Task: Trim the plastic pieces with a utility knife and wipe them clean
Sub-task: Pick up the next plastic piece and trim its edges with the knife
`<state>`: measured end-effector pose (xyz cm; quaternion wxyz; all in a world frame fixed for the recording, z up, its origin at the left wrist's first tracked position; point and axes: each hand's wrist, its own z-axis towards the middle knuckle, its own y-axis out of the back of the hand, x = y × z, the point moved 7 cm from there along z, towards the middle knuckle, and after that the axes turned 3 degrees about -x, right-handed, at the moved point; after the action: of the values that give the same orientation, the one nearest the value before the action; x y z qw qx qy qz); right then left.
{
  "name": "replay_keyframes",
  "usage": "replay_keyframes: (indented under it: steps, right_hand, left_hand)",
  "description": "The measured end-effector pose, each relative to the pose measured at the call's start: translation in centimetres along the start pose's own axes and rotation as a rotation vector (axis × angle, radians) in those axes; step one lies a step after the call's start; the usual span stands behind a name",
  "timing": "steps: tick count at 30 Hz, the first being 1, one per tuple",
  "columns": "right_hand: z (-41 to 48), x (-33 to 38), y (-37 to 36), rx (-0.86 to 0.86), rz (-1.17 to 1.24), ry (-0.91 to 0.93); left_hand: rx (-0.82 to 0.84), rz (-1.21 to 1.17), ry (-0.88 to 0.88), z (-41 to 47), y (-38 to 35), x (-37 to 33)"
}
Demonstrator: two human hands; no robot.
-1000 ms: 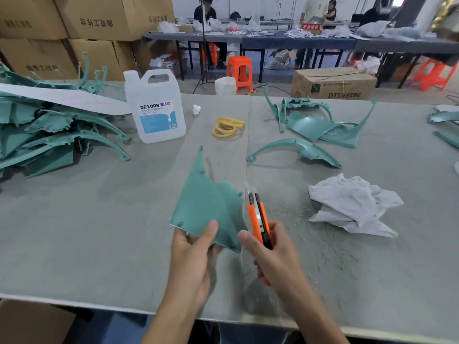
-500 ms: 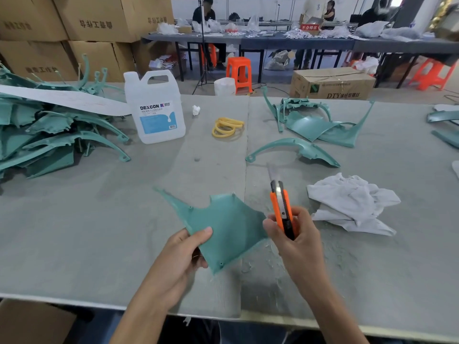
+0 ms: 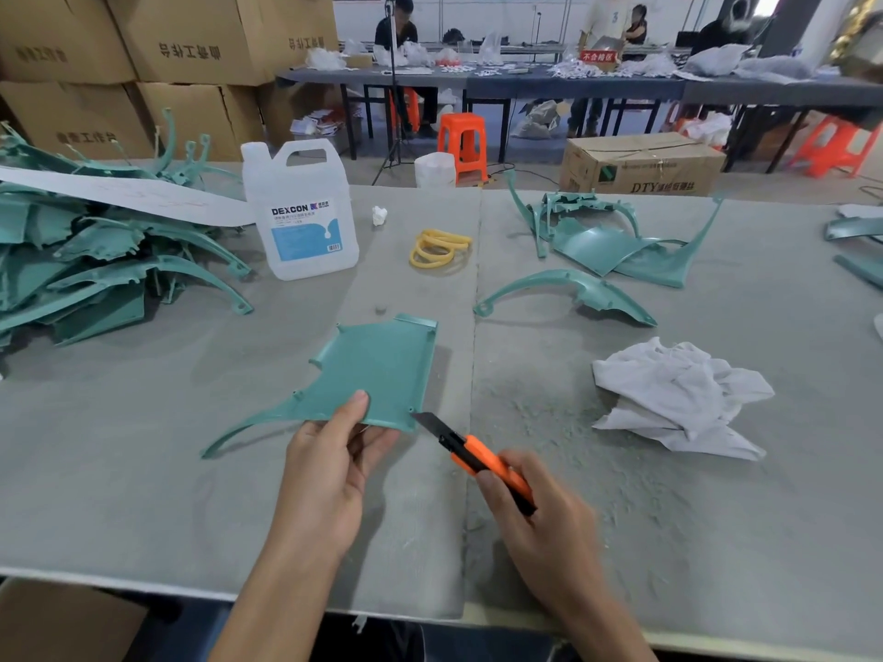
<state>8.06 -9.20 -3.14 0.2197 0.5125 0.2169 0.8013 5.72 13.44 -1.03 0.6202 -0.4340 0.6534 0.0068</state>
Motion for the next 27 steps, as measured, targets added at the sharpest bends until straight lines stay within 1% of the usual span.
replay_keyframes:
  steps: [4, 8, 12, 15, 20, 24, 27]
  right_hand:
    - [-0.1, 0.0, 0.0, 0.009, -0.001, 0.007]
    - [-0.2, 0.5, 0.0, 0.003, -0.035, 0.077]
    - [-0.2, 0.8, 0.0, -0.027, -0.010, 0.127]
    - [-0.2, 0.0, 0.0, -0.024, 0.060, 0.068]
    - [-0.2, -0.7, -0.3, -0.024, 0.066, 0.040]
    - [0.3, -1.8, 0.4, -0.107, 0.170, -0.048]
    - [0.5, -2.5, 0.9, -0.180, 0.184, -0.105]
  left_hand:
    - [-0.017, -0.001, -0.012, -0.1, 0.0, -0.1]
    - [-0.011, 0.037, 0.000, -0.2, -0.1, 0.2]
    - [-0.014, 0.072, -0.002, -0.3, 0.0, 0.1]
    - [-0.011, 0.064, -0.007, -0.4, -0.1, 0.0]
    - [0.020, 0.071, 0.023, -1.4, -0.5, -0.3]
    - [0.069, 0.099, 0.107, -3.5, -0.6, 0.1]
    - [0.098, 0.116, 0.145, -4.9, 0.1, -0.2]
